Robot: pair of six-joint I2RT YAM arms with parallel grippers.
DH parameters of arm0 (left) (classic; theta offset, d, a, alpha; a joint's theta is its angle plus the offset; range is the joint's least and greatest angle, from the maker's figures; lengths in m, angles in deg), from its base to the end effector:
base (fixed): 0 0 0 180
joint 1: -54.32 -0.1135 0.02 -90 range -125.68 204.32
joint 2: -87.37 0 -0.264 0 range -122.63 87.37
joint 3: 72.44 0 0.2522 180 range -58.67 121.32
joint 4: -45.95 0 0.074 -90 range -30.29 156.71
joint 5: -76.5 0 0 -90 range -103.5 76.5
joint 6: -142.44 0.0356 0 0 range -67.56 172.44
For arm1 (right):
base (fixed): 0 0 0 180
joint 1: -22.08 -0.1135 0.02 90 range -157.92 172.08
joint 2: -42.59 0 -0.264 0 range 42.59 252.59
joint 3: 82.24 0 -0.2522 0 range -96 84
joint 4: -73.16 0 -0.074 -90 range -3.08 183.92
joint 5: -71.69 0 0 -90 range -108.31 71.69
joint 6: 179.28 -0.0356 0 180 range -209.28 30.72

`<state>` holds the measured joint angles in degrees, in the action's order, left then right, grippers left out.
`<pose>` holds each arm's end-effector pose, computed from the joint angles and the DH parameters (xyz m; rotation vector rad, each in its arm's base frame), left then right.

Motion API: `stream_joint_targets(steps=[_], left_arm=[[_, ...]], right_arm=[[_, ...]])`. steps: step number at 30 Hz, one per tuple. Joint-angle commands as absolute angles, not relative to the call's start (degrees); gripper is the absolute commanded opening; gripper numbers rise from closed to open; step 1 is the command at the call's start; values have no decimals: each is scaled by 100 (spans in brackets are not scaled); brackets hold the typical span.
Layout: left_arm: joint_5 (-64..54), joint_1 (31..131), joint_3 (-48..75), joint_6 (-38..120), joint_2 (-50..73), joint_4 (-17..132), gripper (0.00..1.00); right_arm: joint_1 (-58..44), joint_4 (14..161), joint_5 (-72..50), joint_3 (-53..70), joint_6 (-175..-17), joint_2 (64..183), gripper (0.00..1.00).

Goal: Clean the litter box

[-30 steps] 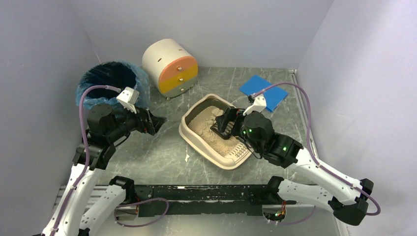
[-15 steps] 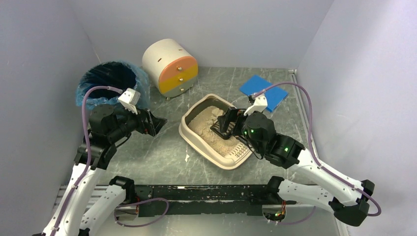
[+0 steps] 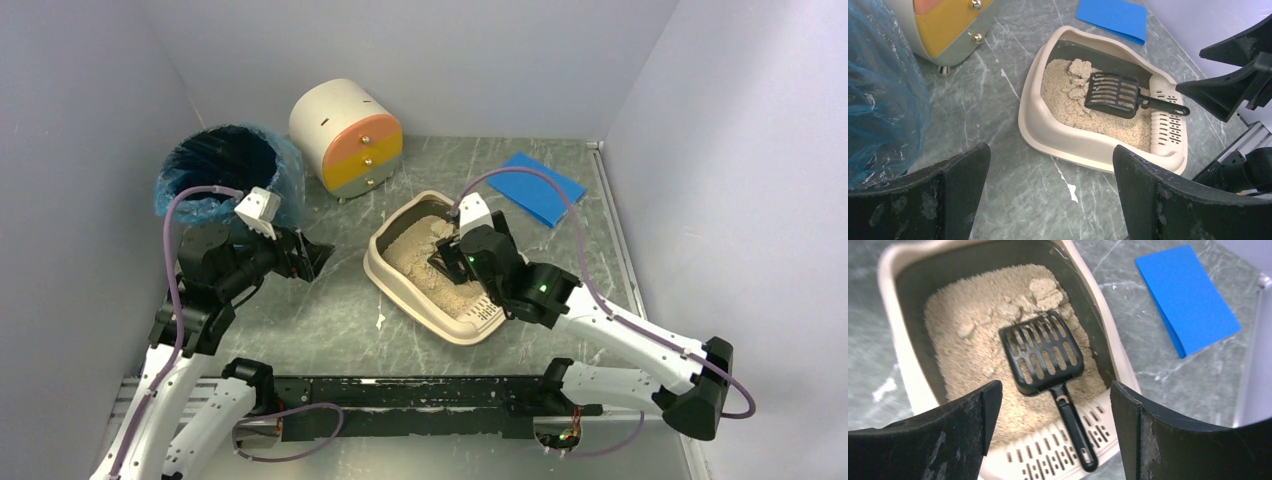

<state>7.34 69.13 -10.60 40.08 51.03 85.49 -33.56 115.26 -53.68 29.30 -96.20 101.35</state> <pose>0.1312 -0.0478 0.3525 0.3020 1.8252 -0.6632 0.1404 0.1689 0.3265 -0.5037 1.9594 0.0258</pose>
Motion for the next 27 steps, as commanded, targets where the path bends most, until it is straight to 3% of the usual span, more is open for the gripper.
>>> stream_joint_targets(steps=[1,15,27], left_arm=[[453,6891,-1273,4135,5317,8530,96],[265,6959,-1675,4054,5679,8360,94],[-37,7121,-1737,4016,5816,8373,95]], right_arm=[[-3373,11937,-5288,2886,-8468,10193,81],[-3356,12290,-4627,3311,-7360,11120,76],[-3102,12490,-4978,3161,-7676,12309,65]])
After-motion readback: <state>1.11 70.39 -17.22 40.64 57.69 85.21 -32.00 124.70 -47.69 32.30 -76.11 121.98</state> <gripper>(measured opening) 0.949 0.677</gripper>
